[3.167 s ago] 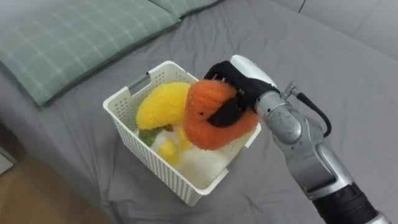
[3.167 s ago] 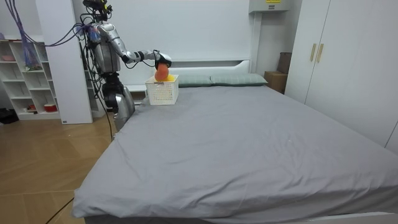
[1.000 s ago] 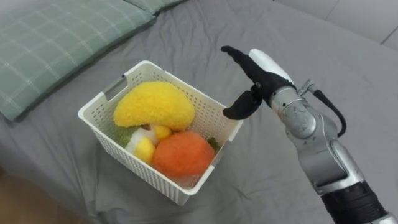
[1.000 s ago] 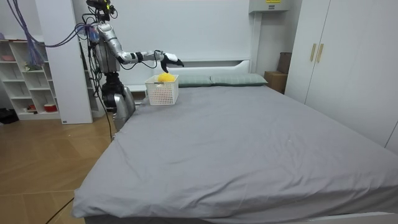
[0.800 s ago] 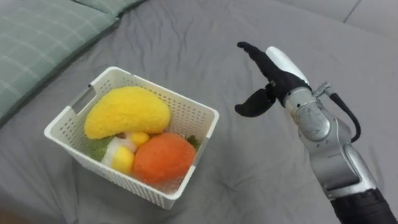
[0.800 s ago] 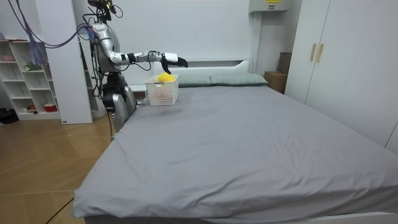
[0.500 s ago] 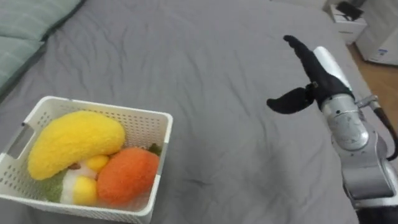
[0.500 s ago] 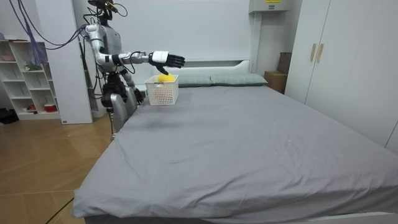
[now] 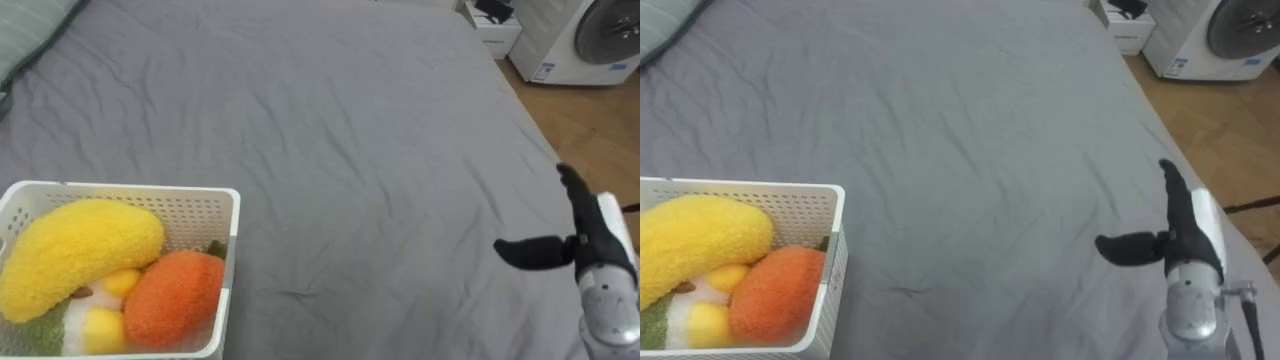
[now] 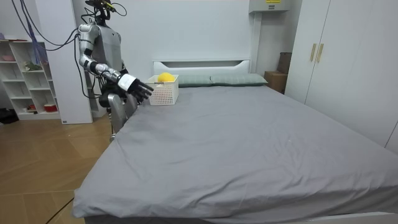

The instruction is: Collect toys from the bed

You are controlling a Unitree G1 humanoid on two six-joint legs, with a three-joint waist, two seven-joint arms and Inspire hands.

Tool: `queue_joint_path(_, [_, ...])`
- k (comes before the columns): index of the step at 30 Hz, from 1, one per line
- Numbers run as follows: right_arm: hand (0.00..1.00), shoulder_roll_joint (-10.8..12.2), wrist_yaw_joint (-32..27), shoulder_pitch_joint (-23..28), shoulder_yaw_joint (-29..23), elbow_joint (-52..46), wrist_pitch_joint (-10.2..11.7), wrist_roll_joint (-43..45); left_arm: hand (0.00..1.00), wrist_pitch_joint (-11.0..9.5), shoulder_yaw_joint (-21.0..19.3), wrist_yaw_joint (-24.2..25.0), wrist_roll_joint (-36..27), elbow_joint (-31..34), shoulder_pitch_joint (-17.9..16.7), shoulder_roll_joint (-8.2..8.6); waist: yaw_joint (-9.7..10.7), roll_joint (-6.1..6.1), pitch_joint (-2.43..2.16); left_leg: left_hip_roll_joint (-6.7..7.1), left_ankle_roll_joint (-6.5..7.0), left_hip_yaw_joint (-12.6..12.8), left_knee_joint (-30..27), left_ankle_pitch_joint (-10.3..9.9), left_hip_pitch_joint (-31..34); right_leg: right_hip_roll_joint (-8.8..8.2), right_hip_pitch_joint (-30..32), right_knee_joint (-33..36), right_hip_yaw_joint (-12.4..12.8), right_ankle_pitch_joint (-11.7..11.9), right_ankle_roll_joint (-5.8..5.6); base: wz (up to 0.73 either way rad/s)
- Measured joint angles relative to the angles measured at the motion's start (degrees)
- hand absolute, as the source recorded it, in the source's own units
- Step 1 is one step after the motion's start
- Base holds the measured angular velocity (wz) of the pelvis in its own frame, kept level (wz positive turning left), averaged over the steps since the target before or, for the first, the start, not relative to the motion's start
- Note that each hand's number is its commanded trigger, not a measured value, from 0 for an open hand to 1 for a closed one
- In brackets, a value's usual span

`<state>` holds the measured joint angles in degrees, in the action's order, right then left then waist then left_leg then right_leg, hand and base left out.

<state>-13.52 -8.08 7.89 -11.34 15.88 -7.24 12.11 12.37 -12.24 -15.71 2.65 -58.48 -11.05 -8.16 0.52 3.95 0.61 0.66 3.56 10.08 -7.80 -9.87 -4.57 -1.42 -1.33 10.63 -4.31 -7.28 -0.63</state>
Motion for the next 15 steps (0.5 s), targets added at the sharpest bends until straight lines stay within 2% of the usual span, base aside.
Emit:
queue_joint_path(2, [0.00,1.3,-1.8,1.8,-0.1,6.6,1.5,-3.2,0.00,-0.9,0.0,0.0,-0.2,-0.7,-0.8,0.20,0.9,-0.54,-0.13,-0.02,-0.03,0.2,0.0,-0.1,-0.1,0.13,-0.1,0.0,0.6,0.0,0.00,-0.04])
queue_joint_path(7, [0.00,4.0,-3.3,4.0,-0.2,23.9,5.4,-12.6,0.00,-3.9,-0.2,0.0,-0.7,-2.5,-2.1,0.75,1.5,-1.62,-0.32,-0.10,-0.05,0.2,0.1,-0.3,-0.4,0.29,-0.9,-0.7,1.0,0.0,0.00,-0.01])
queue_joint_path(9, [0.00,4.7,-3.3,5.0,-0.2,30.2,5.9,-16.1,0.00,-5.1,-0.4,0.0,-0.8,-3.4,-2.4,1.03,1.4,-2.10,-0.12,-0.11,-0.09,0.2,0.1,-0.4,-1.1,0.33,-1.7,-1.0,1.0,-0.1,-0.01,0.02])
queue_joint_path(11, [0.00,4.8,-3.2,5.3,-0.2,38.2,6.0,-19.9,0.00,-5.4,-0.7,0.0,-0.9,-3.5,-2.7,1.59,1.5,-2.85,-0.40,-0.07,-0.04,0.2,0.1,-0.6,-1.1,0.28,-1.7,-0.8,1.2,-0.3,-0.08,0.00])
queue_joint_path(14, [0.00,4.8,-2.1,5.6,0.1,45.9,6.1,-20.9,0.00,-5.7,-1.3,0.1,-0.3,-4.5,-2.6,2.09,1.3,-3.31,-0.52,-0.02,-0.10,0.1,0.2,-0.7,-1.4,0.28,-1.6,-1.1,1.1,-0.6,-0.13,0.01])
queue_joint_path(15, [0.00,4.9,-1.7,5.7,0.1,47.7,6.1,-20.8,0.00,-5.7,-1.4,0.1,-0.2,-4.5,-2.6,2.17,1.2,-3.39,-0.39,0.00,-0.13,0.1,0.2,-0.7,-1.7,0.29,-1.8,-1.0,1.1,-0.8,-0.15,0.03])
